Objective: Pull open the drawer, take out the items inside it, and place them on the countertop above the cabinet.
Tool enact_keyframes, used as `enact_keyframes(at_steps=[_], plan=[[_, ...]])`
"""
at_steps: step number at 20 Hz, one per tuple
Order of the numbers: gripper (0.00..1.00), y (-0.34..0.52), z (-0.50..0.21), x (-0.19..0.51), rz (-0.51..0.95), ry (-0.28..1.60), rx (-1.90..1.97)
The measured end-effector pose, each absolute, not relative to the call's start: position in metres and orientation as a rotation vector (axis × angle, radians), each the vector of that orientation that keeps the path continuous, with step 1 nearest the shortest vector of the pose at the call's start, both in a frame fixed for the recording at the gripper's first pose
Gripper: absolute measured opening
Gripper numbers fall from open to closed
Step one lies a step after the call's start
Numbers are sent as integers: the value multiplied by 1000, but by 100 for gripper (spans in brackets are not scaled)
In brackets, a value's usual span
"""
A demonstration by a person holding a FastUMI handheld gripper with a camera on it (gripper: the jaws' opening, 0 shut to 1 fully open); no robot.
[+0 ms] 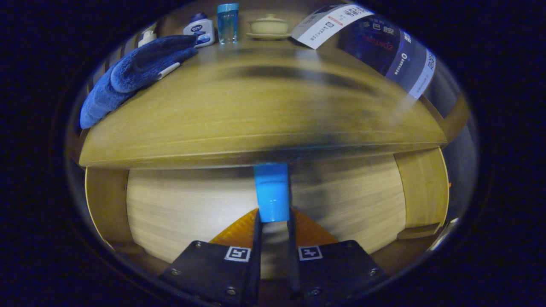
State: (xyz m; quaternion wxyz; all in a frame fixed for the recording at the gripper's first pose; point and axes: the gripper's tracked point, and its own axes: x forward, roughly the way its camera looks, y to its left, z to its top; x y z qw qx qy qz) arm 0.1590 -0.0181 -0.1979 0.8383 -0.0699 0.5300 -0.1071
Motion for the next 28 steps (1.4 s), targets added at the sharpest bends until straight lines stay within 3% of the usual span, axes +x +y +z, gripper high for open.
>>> enact_keyframes(at_steps=[12, 28], plan=[[26, -18, -134, 104, -360, 1018, -190], [26, 16, -25, 82, -422, 811, -237]])
